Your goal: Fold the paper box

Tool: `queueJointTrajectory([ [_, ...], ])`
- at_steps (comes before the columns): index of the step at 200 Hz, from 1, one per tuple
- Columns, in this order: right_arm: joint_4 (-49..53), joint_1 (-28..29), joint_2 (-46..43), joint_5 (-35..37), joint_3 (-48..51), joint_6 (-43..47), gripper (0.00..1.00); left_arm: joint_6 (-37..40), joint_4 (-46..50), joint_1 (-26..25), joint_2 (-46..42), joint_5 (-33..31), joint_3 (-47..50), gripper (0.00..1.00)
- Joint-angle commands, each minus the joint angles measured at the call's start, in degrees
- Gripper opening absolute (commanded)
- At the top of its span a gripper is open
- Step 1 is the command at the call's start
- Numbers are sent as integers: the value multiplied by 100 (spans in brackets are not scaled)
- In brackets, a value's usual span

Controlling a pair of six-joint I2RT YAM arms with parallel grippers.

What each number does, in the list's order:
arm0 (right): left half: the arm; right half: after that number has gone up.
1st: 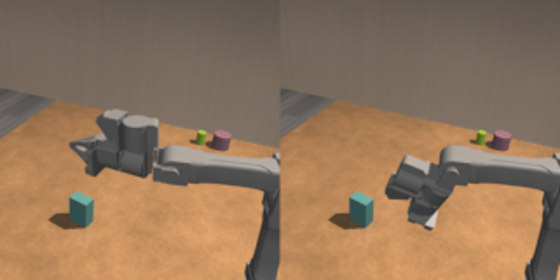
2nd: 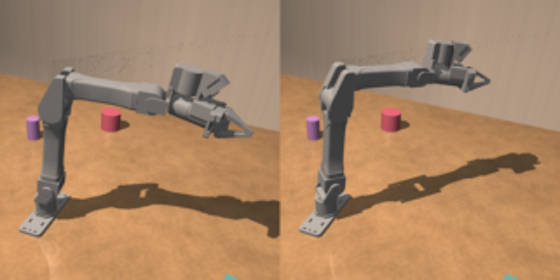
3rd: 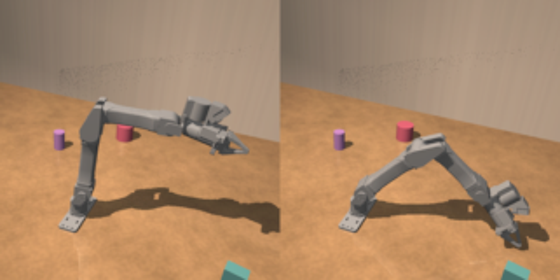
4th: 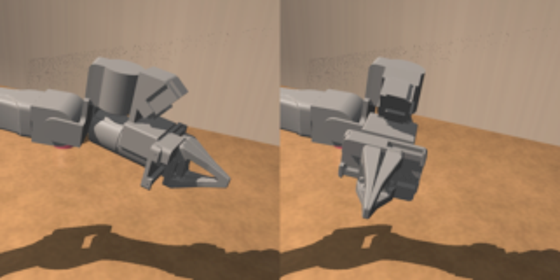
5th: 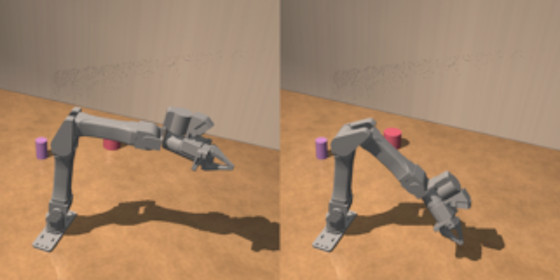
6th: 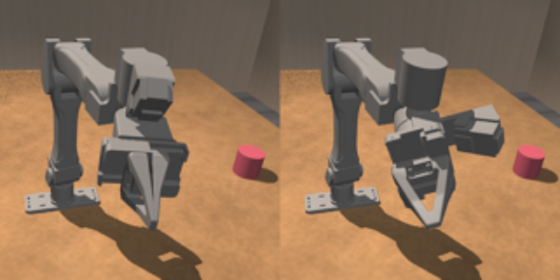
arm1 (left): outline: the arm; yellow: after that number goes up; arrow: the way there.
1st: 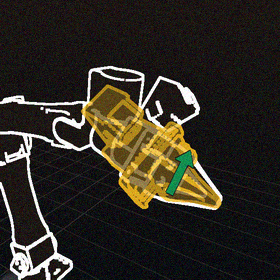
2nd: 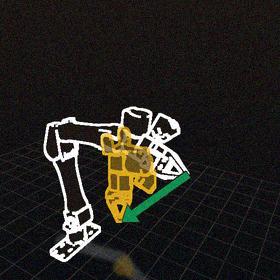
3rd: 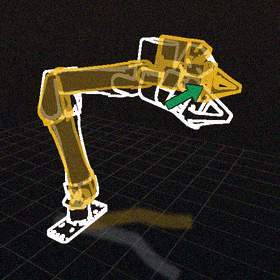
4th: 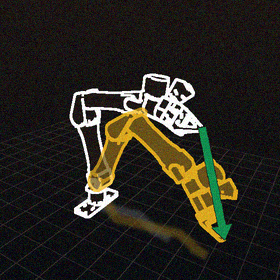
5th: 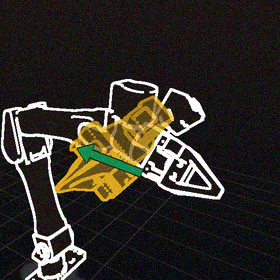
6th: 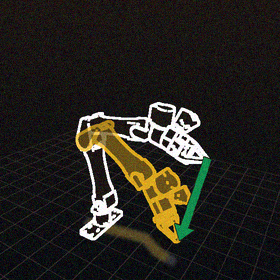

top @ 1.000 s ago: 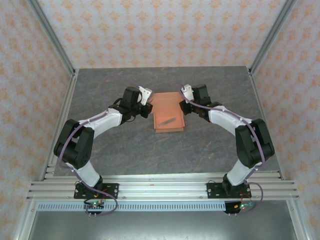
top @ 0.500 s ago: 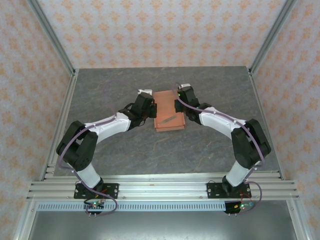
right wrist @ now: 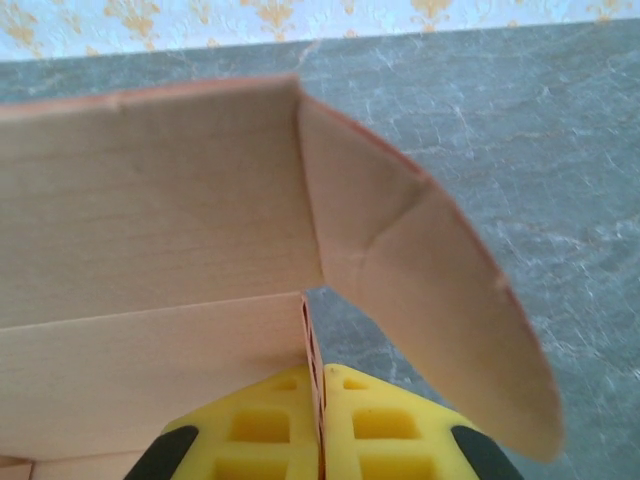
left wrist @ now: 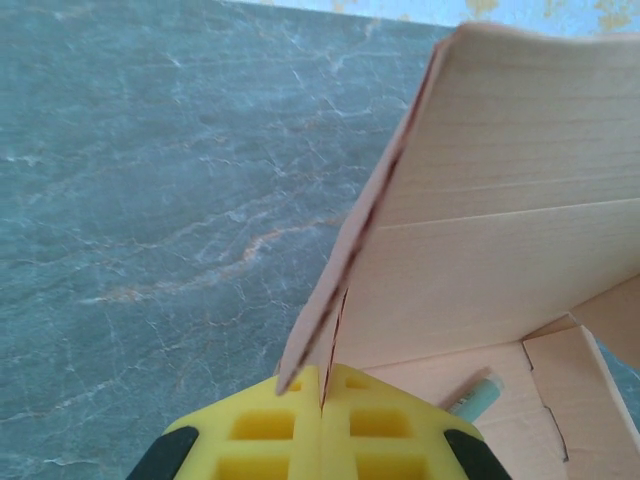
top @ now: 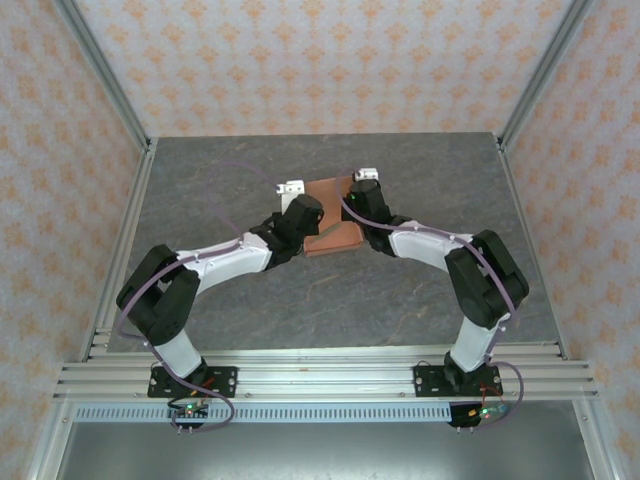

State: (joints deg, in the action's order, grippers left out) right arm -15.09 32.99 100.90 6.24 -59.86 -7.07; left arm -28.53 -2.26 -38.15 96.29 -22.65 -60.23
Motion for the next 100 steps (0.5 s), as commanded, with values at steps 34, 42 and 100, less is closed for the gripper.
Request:
queueJointTrajectory([
  [34, -1149, 128, 184, 175, 369, 99, 6, -170, -887, -240, 165, -1359, 326, 0],
  [42, -1240, 129, 188, 139, 431, 141, 6, -147, -940, -270, 201, -1451, 350, 0],
  [100, -1807, 131, 244, -35, 854, 349, 7, -155, -1317, -393, 424, -1748, 632, 0],
])
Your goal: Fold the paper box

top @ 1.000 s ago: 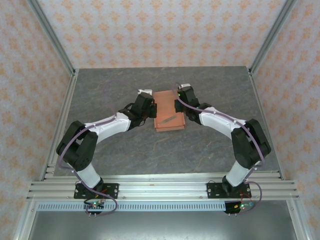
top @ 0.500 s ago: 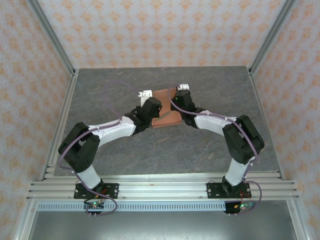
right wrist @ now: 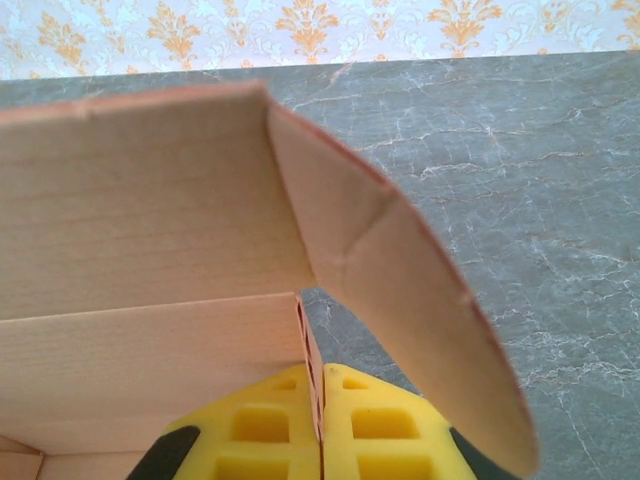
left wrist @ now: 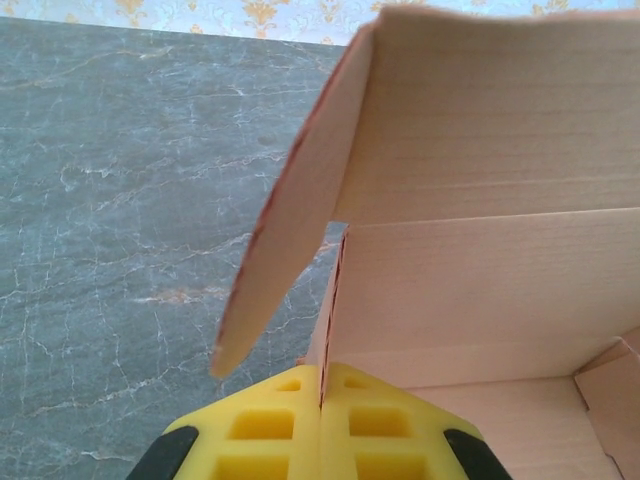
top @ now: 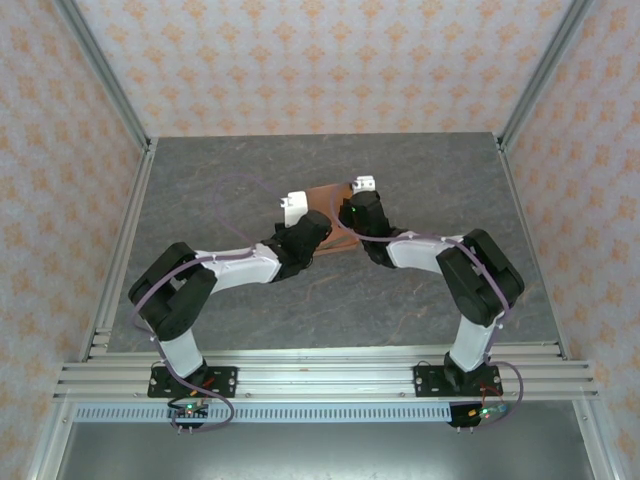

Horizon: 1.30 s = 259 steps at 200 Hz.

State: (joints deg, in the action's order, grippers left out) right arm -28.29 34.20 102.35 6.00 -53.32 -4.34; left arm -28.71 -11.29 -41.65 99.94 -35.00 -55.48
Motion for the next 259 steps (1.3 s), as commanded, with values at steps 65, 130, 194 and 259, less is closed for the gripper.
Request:
queueJointTrajectory([
  [65, -873, 52, 77, 48, 596, 45, 6, -373, -907, -356, 319, -1101, 600, 0],
  [130, -1052, 169, 27, 220, 1006, -196, 6, -619, -903, -582, 559, -1451, 739, 0],
  [194, -1548, 173, 54, 181, 1429, -204, 7, -522, -1086, -661, 596, -1735, 1029, 0],
  [259, -1067, 169, -118, 313, 1309, -207, 11, -334, -1007, -703, 588, -1939, 1000, 0],
])
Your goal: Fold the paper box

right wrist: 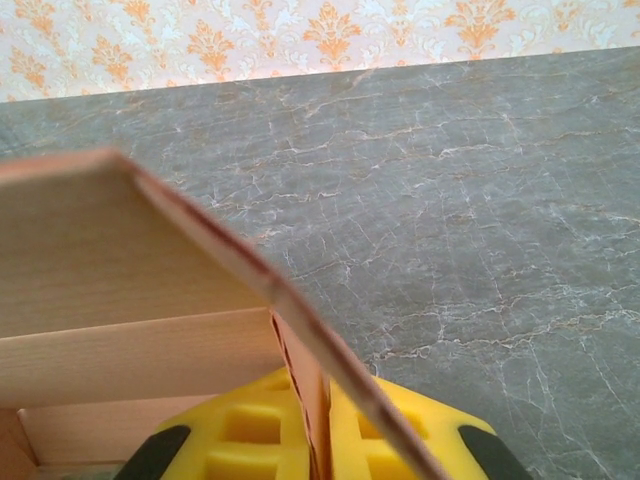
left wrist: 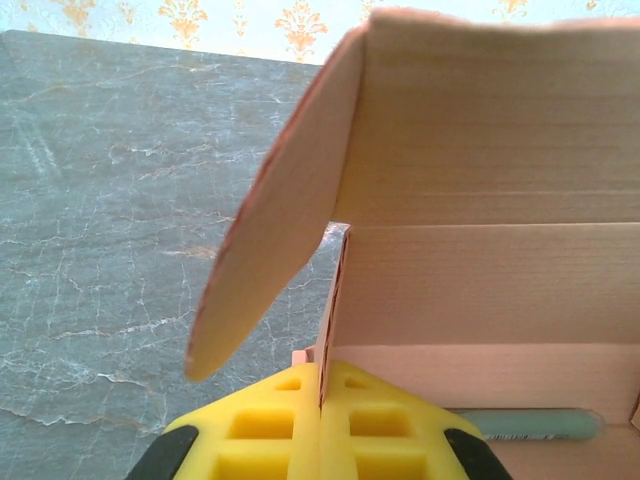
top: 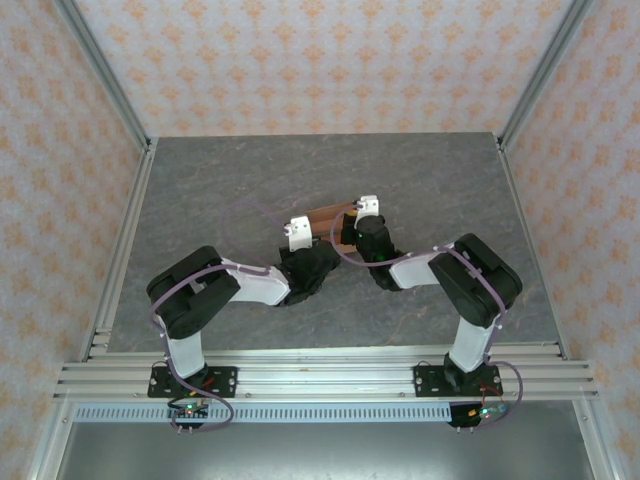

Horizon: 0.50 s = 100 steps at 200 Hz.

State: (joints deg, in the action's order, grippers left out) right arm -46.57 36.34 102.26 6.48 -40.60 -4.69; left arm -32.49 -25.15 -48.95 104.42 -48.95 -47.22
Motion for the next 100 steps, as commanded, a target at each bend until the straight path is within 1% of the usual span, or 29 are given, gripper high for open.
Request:
queueJointTrajectory([
  [1, 770, -42, -123, 270, 32, -173, 11, 47, 374, 22, 140, -549, 172, 0],
  [19, 999, -43, -244, 377, -17, -203, 13, 133, 370, 17, 131, -610, 177, 0],
  [37, 1160, -47, -383, 406, -26, -216, 18, 155, 352, 10, 131, -674, 185, 0],
  [41, 1200, -42, -421, 407, -31, -220, 20, 318, 353, 3, 131, -684, 190, 0],
  [72, 1450, -34, -660, 303, -36, -250, 33, 493, 349, -16, 122, -815, 183, 0],
  [81, 1520, -41, -733, 201, -36, -268, 36, 556, 341, -30, 114, -850, 184, 0],
  [100, 1669, -45, -896, -37, -19, -322, 46, 636, 347, -39, 109, -909, 153, 0],
])
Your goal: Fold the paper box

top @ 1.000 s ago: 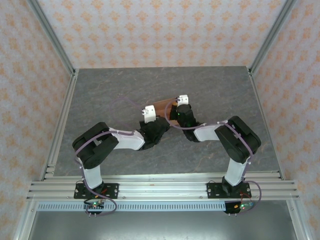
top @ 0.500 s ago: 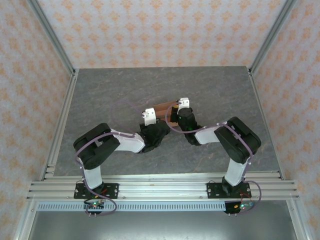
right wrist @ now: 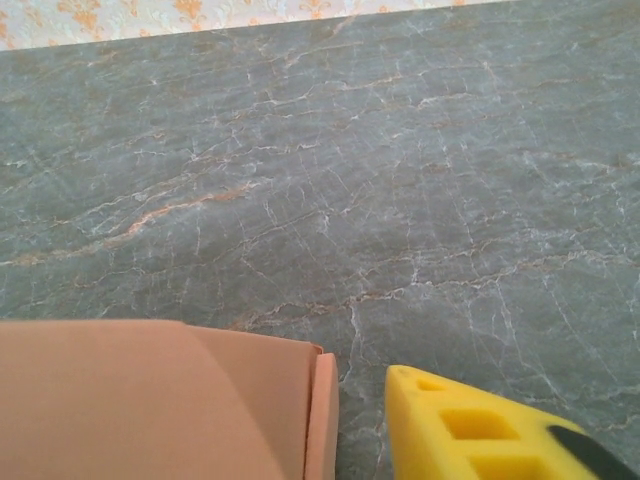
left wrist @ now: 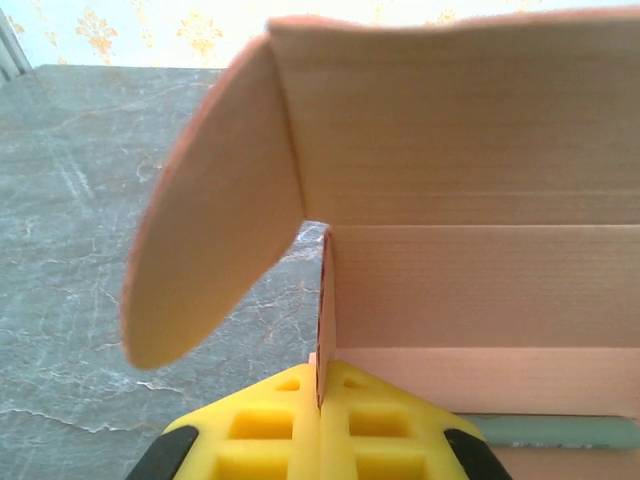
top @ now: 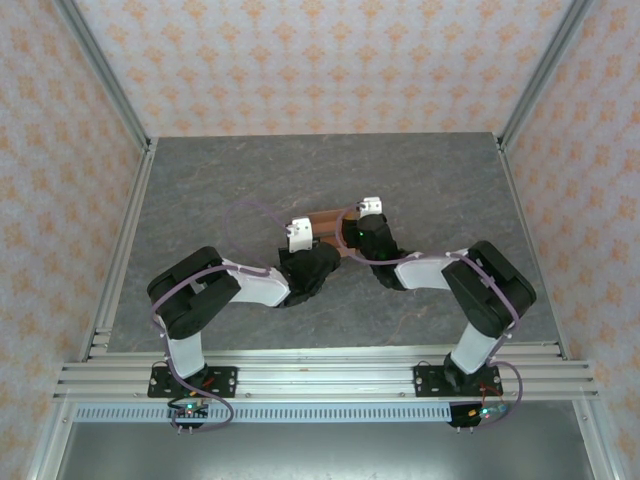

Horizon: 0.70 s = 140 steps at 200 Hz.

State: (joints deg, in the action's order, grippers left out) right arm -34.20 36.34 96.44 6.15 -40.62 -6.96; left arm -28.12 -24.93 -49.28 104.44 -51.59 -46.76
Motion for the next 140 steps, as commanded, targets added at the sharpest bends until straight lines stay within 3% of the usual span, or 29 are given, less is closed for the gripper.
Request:
queueJointTrajectory([
  [1, 440, -46, -330, -20, -12, -95, 46, 200, 328, -5, 105, -647, 107, 0],
  [52, 1080, -46, -940, -709, 126, -119, 59, 295, 374, -36, 103, -719, 41, 0],
  [89, 1744, -43, -1769, -825, 190, -65, 62, 334, 366, -55, 103, -734, 28, 0],
  [107, 2452, -130, -2027, -829, -306, -3, 64, 377, 344, -74, 94, -734, 35, 0],
  [140, 3341, -552, -1632, -1595, -1475, -279, 65, 414, 348, -95, 91, -738, 9, 0],
])
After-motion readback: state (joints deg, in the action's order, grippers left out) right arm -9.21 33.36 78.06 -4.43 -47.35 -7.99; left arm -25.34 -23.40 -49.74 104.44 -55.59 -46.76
